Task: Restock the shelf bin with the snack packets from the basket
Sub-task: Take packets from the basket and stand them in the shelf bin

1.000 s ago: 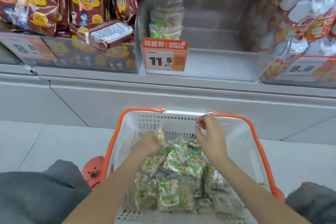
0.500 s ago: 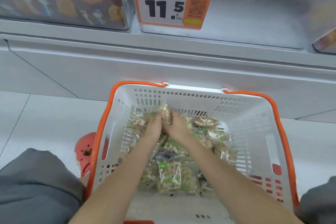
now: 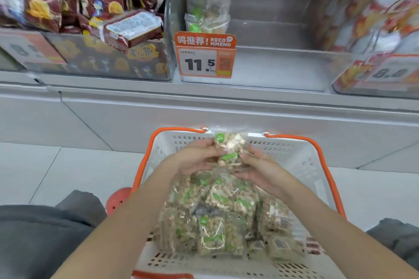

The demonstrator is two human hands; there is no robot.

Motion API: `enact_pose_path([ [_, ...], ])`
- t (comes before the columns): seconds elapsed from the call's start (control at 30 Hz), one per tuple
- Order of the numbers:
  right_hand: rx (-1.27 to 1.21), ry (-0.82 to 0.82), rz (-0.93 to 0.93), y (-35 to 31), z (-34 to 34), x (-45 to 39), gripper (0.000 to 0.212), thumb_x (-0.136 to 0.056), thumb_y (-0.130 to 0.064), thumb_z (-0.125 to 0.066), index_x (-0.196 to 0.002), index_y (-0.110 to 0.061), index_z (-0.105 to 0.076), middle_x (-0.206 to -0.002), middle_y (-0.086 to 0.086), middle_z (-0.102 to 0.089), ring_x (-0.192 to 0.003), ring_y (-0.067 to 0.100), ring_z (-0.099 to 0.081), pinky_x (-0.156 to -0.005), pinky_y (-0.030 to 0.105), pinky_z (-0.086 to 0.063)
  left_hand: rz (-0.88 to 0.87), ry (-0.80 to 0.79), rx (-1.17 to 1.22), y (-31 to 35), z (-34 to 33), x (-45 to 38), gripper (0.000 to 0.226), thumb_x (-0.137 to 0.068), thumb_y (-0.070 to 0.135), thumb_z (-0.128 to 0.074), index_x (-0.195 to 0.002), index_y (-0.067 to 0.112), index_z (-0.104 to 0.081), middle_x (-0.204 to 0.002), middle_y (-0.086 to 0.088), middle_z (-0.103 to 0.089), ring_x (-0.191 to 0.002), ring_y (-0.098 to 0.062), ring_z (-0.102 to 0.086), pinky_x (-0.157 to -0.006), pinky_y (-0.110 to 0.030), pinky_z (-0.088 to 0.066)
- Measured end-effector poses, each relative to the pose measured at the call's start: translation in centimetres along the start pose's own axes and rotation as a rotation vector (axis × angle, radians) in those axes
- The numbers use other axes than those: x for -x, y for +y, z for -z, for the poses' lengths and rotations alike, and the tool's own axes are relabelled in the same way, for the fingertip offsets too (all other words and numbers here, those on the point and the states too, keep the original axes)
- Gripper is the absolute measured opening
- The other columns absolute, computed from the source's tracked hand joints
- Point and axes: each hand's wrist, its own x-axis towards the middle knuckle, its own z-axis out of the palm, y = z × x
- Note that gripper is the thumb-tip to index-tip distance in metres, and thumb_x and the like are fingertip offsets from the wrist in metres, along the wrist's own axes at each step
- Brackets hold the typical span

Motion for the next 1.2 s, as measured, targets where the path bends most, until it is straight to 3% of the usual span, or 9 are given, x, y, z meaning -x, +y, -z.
enact_pose_path([
  [0.13, -0.041, -0.112, 0.094, -3.8, -2.1, 3.6, 0.048, -0.077, -0.011, -0.061, -0.124, -0.016, -0.05, -0.106, 0.008, -0.071, -0.093, 0.024, -0.071, -0.071, 0.032, -0.059, -0.025, -0.031, -0.213, 6.1, -0.7, 3.4, 0.019, -0.089, 0.014, -0.062, -0.108, 0.013, -0.06, -0.095, 0.002, -0.068, -0.081, -0.007, -0.065, -0.075, -0.021, -0.057],
  [0.23, -0.04, -0.201, 0.127, -5.4, -3.9, 5.6, 0.052, -0.076, -0.009, -0.061, -0.127, -0.015, -0.05, -0.109, 0.006, -0.07, -0.094, 0.02, -0.069, -0.076, 0.039, -0.059, -0.019, -0.047, -0.346, 9.5, -0.6, 6.8, 0.037, -0.09, 0.017, -0.061, -0.122, 0.0, -0.053, -0.103, -0.004, -0.065, -0.093, -0.013, -0.062, -0.082, -0.023, -0.056],
  [0.33, 0.024, -0.241, 0.139, -5.7, -5.3, 6.6, 0.046, -0.081, -0.014, -0.066, -0.126, -0.014, -0.054, -0.114, 0.013, -0.064, -0.097, 0.027, -0.058, -0.089, 0.047, -0.055, -0.069, -0.085, -0.363, 10.6, -1.2, 10.1, 0.014, -0.097, 0.022, -0.05, -0.1, 0.012, -0.059, -0.079, 0.01, -0.071, -0.074, -0.003, -0.066, -0.089, -0.027, -0.053],
  [0.43, 0.043, -0.16, 0.188, -6.0, -6.7, 7.1, 0.045, -0.079, -0.023, -0.067, -0.122, -0.015, -0.056, -0.108, 0.012, -0.069, -0.094, 0.027, -0.063, -0.089, 0.045, -0.055, -0.186, -0.008, -0.402, 11.3, -2.3, 11.5, 0.02, -0.1, 0.029, -0.042, -0.089, 0.021, -0.057, -0.06, 0.015, -0.065, -0.057, 0.003, -0.062, -0.086, -0.029, -0.052],
  [0.67, 0.394, 0.16, 0.49, -12.3, -9.4, 7.4, 0.011, -0.083, -0.007, -0.067, -0.09, -0.016, -0.064, -0.079, -0.003, -0.07, -0.066, 0.013, -0.066, -0.058, 0.025, -0.054, -0.327, 0.144, -0.25, 13.6, -1.7, 12.1, 0.031, -0.1, 0.033, -0.042, -0.105, 0.011, -0.063, -0.092, -0.002, -0.073, -0.081, -0.014, -0.07, -0.075, -0.026, -0.058],
  [0.77, 0.33, 0.283, 0.796, -17.4, -10.3, 7.3, 0.019, -0.077, -0.01, -0.075, -0.087, -0.02, -0.062, -0.086, 0.002, -0.069, -0.081, 0.019, -0.067, -0.068, 0.032, -0.057, -0.38, 0.333, -0.143, 15.2, -0.8, 12.4, 0.034, -0.101, 0.034, -0.038, -0.106, 0.013, -0.064, -0.102, -0.005, -0.073, -0.091, -0.02, -0.071, -0.073, -0.029, -0.056],
  [0.87, 0.562, 0.367, 0.96, -20.9, -11.9, 6.4, 0.027, -0.073, -0.017, -0.08, -0.09, -0.024, -0.06, -0.093, 0.0, -0.069, -0.086, 0.015, -0.065, -0.073, 0.029, -0.055, -0.35, 0.51, -0.334, 15.4, 0.3, 12.1, 0.022, -0.097, 0.028, -0.049, -0.11, 0.015, -0.06, -0.103, 0.0, -0.07, -0.093, -0.018, -0.066, -0.07, -0.028, -0.049],
  [1.0, 0.938, 0.432, 0.878, -22.7, -14.3, 2.9, 0.037, -0.071, -0.023, -0.082, -0.1, -0.024, -0.06, -0.104, -0.002, -0.065, -0.086, 0.012, -0.062, -0.068, 0.027, -0.052, -0.319, 0.534, -0.533, 14.3, 0.3, 11.4, 0.019, -0.089, 0.025, -0.059, -0.105, 0.017, -0.06, -0.116, -0.005, -0.06, -0.103, -0.02, -0.059, -0.071, -0.027, -0.043],
  [1.2, 1.278, 0.398, 0.514, -23.6, -15.8, -1.3, 0.031, -0.075, -0.016, -0.08, -0.099, -0.019, -0.06, -0.111, 0.002, -0.053, -0.087, 0.02, -0.062, -0.068, 0.032, -0.055, -0.372, 0.472, -0.59, 14.1, 0.3, 11.4, 0.012, -0.088, 0.024, -0.061, -0.098, 0.016, -0.062, -0.094, -0.001, -0.06, -0.087, -0.017, -0.058, -0.062, -0.024, -0.043],
])
